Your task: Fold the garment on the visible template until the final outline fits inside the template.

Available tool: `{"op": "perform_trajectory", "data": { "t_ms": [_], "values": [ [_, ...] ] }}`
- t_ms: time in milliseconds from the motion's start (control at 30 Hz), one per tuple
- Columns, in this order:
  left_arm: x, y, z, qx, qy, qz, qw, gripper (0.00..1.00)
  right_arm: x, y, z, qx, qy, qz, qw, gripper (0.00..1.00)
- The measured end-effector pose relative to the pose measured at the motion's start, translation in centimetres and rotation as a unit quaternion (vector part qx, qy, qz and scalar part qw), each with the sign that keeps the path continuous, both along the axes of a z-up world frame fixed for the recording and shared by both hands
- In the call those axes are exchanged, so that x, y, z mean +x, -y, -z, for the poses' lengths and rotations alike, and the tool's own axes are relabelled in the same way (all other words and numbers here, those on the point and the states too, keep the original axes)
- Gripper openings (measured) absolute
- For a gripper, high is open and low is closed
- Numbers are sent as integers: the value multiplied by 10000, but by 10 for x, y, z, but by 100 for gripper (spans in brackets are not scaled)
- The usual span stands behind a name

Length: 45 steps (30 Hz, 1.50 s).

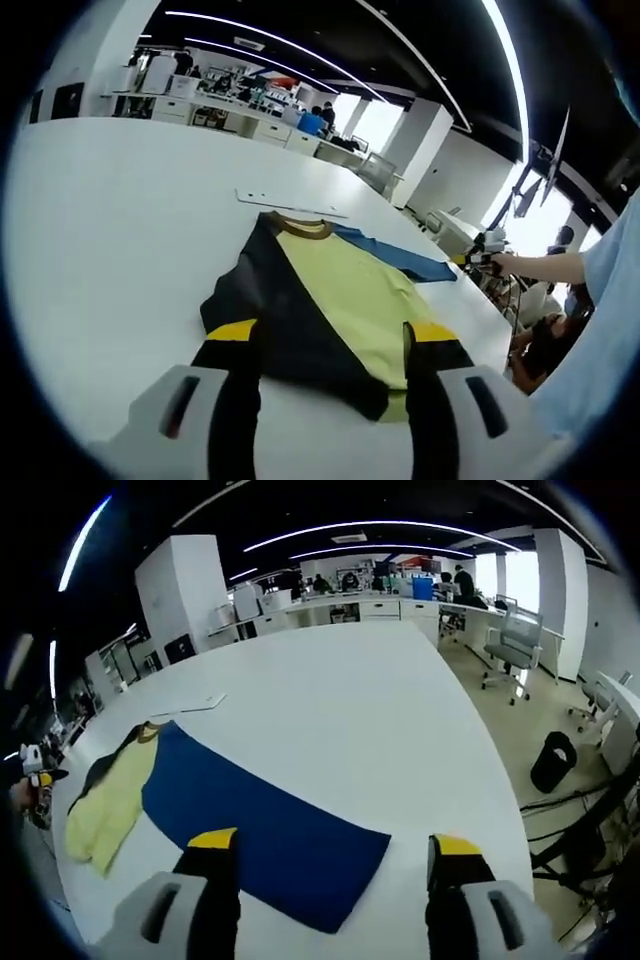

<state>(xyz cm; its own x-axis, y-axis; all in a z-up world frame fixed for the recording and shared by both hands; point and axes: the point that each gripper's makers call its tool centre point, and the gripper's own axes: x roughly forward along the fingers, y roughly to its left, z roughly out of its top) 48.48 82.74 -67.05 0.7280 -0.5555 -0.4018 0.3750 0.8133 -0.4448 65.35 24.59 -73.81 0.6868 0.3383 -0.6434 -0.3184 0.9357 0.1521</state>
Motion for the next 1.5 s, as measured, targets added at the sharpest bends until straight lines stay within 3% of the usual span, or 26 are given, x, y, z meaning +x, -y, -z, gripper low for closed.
{"op": "perform_trajectory", "data": {
  "t_ms": [100,300,533,833,1167,1500],
  "values": [
    [-2,-1,2,-4,-13,-8,10000,54,-3,-5,-3,32,52,-64,10000,90],
    [-5,0,4,-53,-23,-17,10000,54,-11,-17,-8,44,59,-298,9995,96],
    [-8,-5,7,-45,-52,-42,10000,53,-23,-37,-18,13,107,-638,9979,95],
    [-12,-6,15,-55,-132,-20,9999,52,-40,-83,-38,266,327,-1155,9924,92],
    [-21,9,28,-72,-284,162,9994,50,-69,-144,-64,367,494,-1774,9822,91],
    [-38,29,42,-71,-462,475,9978,44,-96,-181,-79,516,543,-2132,9741,89]
  ]
}}
